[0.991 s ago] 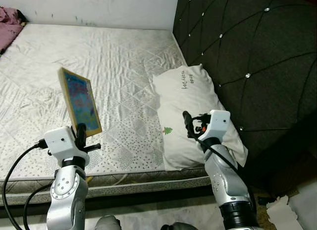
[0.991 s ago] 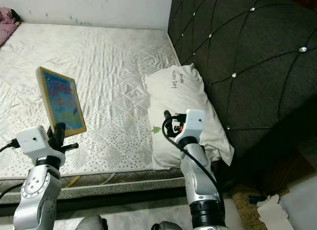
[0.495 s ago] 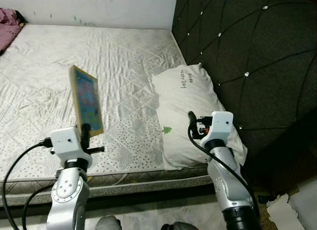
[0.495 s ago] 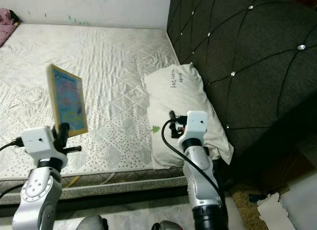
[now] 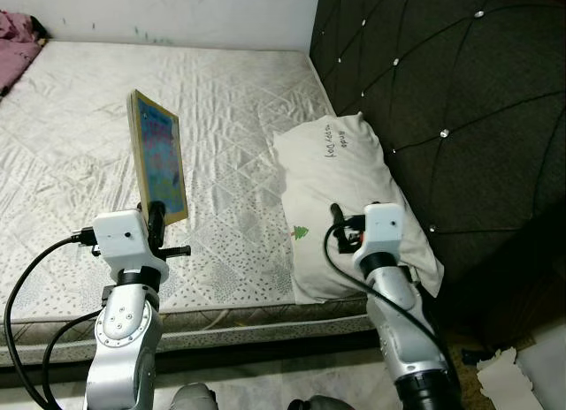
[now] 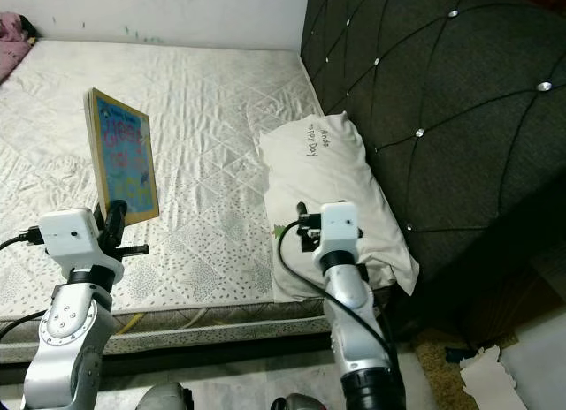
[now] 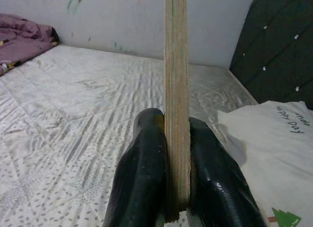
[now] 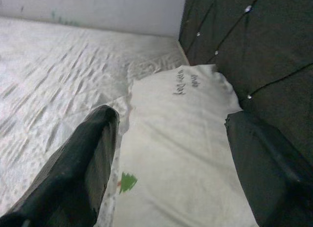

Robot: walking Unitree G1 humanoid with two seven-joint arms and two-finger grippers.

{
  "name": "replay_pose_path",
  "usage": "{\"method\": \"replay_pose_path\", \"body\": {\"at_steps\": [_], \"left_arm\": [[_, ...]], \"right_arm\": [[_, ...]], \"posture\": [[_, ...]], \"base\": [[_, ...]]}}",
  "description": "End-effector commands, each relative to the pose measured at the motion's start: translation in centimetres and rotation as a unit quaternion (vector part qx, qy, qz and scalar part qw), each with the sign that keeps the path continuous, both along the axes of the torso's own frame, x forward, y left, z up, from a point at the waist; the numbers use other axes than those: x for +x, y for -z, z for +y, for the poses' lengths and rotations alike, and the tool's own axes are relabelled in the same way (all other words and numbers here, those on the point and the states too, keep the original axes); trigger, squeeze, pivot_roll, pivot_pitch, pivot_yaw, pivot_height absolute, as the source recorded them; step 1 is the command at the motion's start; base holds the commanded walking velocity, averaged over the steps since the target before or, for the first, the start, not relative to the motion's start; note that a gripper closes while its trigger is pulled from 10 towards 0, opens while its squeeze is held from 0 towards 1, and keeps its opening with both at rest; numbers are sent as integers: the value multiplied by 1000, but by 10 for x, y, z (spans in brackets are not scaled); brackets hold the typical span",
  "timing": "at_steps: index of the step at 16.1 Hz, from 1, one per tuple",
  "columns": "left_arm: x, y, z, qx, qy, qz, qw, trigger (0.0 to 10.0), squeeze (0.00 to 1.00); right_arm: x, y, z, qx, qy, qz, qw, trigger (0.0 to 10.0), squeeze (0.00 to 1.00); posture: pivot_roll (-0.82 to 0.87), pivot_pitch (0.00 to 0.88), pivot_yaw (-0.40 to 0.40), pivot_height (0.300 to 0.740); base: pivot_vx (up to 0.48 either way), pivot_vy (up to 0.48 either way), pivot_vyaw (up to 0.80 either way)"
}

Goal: Clean up the room

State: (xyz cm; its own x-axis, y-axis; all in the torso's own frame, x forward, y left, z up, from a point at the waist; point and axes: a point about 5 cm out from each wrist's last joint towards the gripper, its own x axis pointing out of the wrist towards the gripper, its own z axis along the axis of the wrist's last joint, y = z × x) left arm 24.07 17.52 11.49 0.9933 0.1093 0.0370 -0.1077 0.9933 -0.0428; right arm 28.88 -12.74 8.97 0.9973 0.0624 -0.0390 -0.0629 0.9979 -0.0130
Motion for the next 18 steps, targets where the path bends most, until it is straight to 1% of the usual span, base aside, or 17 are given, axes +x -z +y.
{"method": "replay_pose_path", "body": {"at_steps": [1,2,9,12,18], "left_arm": [[-1,-2,-6,9,13,-13,1000,10000,0],[0,-2,-6,10,16,-11,1000,10000,0],[2,2,-7,-7,22,-4,1000,10000,0],[3,1,-7,-8,21,-5,1000,10000,0],[4,2,-5,-14,13,-3,1000,10000,0]], "right_arm": [[3,-3,-1,4,-2,-10,1000,10000,0],[3,-5,1,3,-9,-16,1000,10000,0],[4,-2,1,19,-13,-4,1000,10000,0],[4,0,1,20,-19,4,1000,10000,0],[5,0,2,18,-22,4,1000,10000,0]], "posture": [[123,0,-69,740],[122,0,-68,740],[118,4,-70,740],[118,6,-73,740],[115,10,-75,740]], "base": [[0,0,0],[0,0,0],[0,0,0],[0,0,0],[0,0,0]]}}
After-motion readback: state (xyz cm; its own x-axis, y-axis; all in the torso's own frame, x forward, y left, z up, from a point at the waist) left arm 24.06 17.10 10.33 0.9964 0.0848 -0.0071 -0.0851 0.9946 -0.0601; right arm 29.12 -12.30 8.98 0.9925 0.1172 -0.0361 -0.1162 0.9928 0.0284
